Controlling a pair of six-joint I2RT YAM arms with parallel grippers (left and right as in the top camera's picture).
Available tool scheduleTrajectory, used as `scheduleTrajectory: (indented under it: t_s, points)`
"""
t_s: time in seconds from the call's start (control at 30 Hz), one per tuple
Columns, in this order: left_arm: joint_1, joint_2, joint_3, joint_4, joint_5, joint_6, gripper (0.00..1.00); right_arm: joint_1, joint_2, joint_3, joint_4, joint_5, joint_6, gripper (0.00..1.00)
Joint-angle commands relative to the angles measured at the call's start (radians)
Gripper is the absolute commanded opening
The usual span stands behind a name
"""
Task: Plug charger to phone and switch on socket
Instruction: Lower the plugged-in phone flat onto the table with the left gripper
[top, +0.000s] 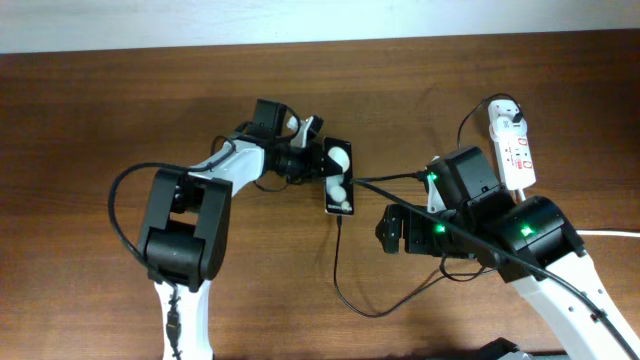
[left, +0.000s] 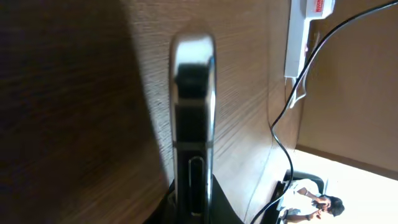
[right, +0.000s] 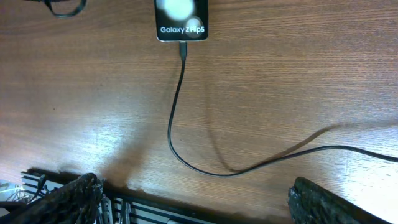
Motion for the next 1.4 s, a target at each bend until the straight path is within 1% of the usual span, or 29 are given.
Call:
scheduleTrajectory:
  t_s: [0.0,0.1,0.13,0.23,0.33,0.4,0.43,0.5,0.53,0.63,0.7,0.8,0.87,0.9,0.97,1.0,1.03,1.1,1.17,1.27,1.37]
  points:
    - [-0.003,0.001,0.024,0.009,-0.003,0.011,0.02,-0.003,0.000,0.017,0.000,0.006,0.002,0.99]
    - [-0.003,0.001,0.024,0.009,-0.010,0.008,0.07,-0.003,0.000,0.017,0.000,0.006,0.002,0.99]
    - [-0.003,0.001,0.023,0.004,-0.034,0.008,0.07,-0.003,0.000,0.017,0.000,0.006,0.002,0.99]
    - [-0.003,0.001,0.022,0.000,-0.042,0.008,0.09,-0.003,0.000,0.017,0.000,0.006,0.002,0.99]
    - [-0.003,0.001,0.022,0.000,-0.042,0.008,0.11,-0.003,0.000,0.017,0.000,0.006,0.002,0.98]
    - [-0.003,0.001,0.022,-0.008,-0.044,0.008,0.08,-0.003,0.000,0.017,0.000,0.006,0.002,0.99]
    - [-0.003,0.001,0.022,-0.023,-0.062,0.008,0.08,-0.003,0.000,0.017,0.000,0.006,0.002,0.99]
    - [-0.003,0.001,0.022,-0.086,-0.158,0.008,0.08,-0.003,0.000,0.017,0.000,0.006,0.002,0.99]
    - [-0.003,0.001,0.021,-0.135,-0.220,0.008,0.09,-0.003,0.000,0.017,0.000,0.006,0.002,0.99]
    - [-0.005,0.001,0.020,-0.159,-0.233,0.008,0.12,-0.003,0.000,0.017,0.000,0.006,0.002,0.99]
    - [-0.005,0.001,0.020,-0.159,-0.232,0.008,0.16,-0.003,0.000,0.017,0.000,0.006,0.002,0.99]
    - [-0.005,0.001,0.020,-0.159,-0.233,0.008,0.18,-0.003,0.000,0.017,0.000,0.006,0.002,0.99]
    - [-0.005,0.001,0.020,-0.159,-0.234,0.008,0.22,-0.003,0.000,0.017,0.000,0.006,0.002,0.99]
    - [-0.005,0.001,0.020,-0.161,-0.247,0.008,0.25,-0.003,0.000,0.017,0.000,0.006,0.002,0.99]
    - [-0.005,0.001,0.020,-0.167,-0.259,0.008,0.28,-0.003,0.000,0.017,0.000,0.006,0.002,0.99]
    - [-0.005,0.001,0.020,-0.167,-0.259,0.008,0.31,-0.003,0.000,0.017,0.000,0.006,0.002,0.99]
    - [-0.006,0.001,0.020,-0.166,-0.260,0.009,0.37,-0.003,0.000,0.017,0.000,0.006,0.002,0.98]
    - [-0.006,0.001,0.020,-0.170,-0.274,0.008,0.43,-0.003,0.000,0.017,0.000,0.006,0.002,0.99]
    - [-0.011,0.001,0.019,-0.183,-0.313,0.009,0.45,-0.003,0.000,0.017,0.000,0.006,0.002,0.99]
    - [-0.018,0.001,0.019,-0.185,-0.322,0.009,0.50,-0.003,0.000,0.017,0.000,0.006,0.002,0.99]
    - [-0.019,0.001,0.019,-0.193,-0.346,0.009,0.65,-0.003,0.000,0.017,0.000,0.006,0.002,0.99]
